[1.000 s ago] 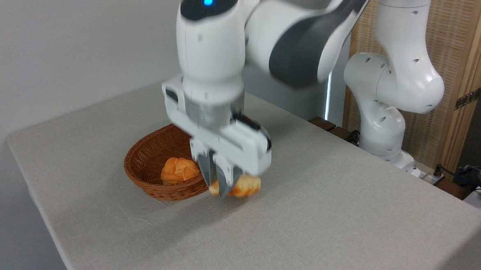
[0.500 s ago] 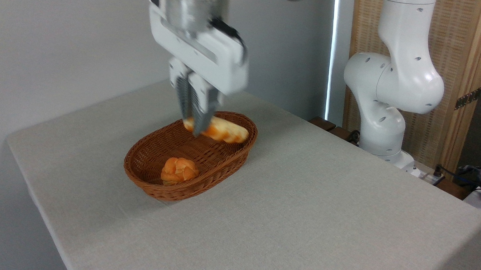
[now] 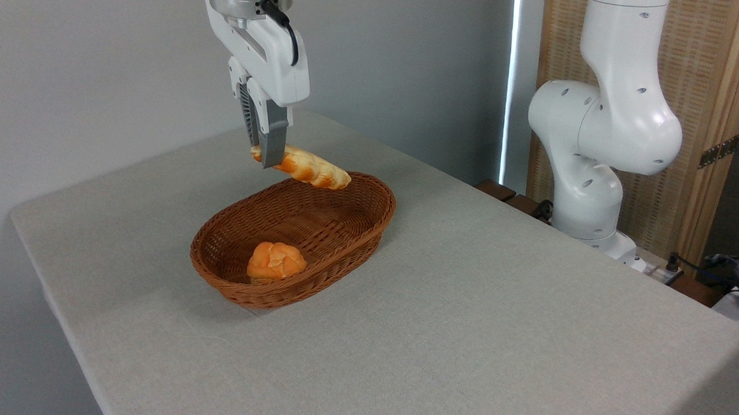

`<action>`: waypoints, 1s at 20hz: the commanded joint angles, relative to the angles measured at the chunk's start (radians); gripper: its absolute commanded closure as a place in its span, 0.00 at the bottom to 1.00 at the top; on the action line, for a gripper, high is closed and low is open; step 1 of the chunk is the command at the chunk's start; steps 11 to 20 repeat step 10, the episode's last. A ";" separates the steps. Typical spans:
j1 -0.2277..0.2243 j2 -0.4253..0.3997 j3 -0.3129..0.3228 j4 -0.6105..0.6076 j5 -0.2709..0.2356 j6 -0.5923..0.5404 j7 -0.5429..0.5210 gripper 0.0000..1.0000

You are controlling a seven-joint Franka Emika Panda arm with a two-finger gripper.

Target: Put bread into the basket

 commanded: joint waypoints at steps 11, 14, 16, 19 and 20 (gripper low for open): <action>0.007 0.004 0.004 0.016 0.128 -0.026 0.007 0.00; 0.007 0.004 0.004 0.016 0.128 -0.026 0.007 0.00; 0.007 0.004 0.004 0.016 0.128 -0.026 0.007 0.00; 0.007 0.004 0.004 0.016 0.128 -0.026 0.007 0.00; 0.007 0.004 0.004 0.016 0.128 -0.026 0.007 0.00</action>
